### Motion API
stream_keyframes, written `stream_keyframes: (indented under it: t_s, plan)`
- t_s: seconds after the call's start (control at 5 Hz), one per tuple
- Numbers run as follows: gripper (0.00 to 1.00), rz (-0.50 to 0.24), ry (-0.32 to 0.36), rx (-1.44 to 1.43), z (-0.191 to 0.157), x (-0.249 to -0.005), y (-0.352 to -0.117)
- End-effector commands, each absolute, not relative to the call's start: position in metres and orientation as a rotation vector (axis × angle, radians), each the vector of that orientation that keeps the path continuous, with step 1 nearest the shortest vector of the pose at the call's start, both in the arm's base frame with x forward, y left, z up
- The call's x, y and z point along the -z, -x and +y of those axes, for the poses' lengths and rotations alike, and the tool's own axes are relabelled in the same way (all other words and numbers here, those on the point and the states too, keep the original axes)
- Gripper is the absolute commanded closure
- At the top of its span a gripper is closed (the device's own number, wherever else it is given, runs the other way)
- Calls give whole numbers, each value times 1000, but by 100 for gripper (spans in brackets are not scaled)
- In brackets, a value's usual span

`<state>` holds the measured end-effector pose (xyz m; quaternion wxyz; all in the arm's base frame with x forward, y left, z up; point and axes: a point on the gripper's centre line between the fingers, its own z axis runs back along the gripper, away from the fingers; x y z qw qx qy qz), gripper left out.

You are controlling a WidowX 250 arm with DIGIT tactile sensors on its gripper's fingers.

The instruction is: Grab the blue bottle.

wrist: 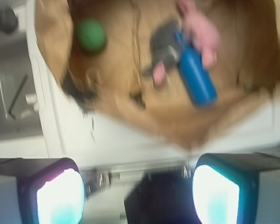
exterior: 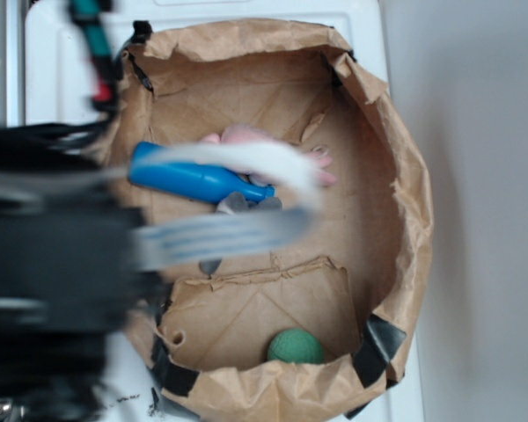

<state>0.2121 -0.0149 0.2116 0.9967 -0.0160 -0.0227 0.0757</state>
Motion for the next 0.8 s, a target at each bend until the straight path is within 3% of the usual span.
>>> stream_keyframes:
  t_s: [0.0, 0.2, 0.4, 0.6]
  plan:
    - [0, -212, 27, 137, -72, -259, -167]
    - [0, -198, 45, 375, -12, -229, -207]
    - [0, -144, 37, 327, 40, -207, -253]
    - [0, -144, 37, 327, 40, -207, -253]
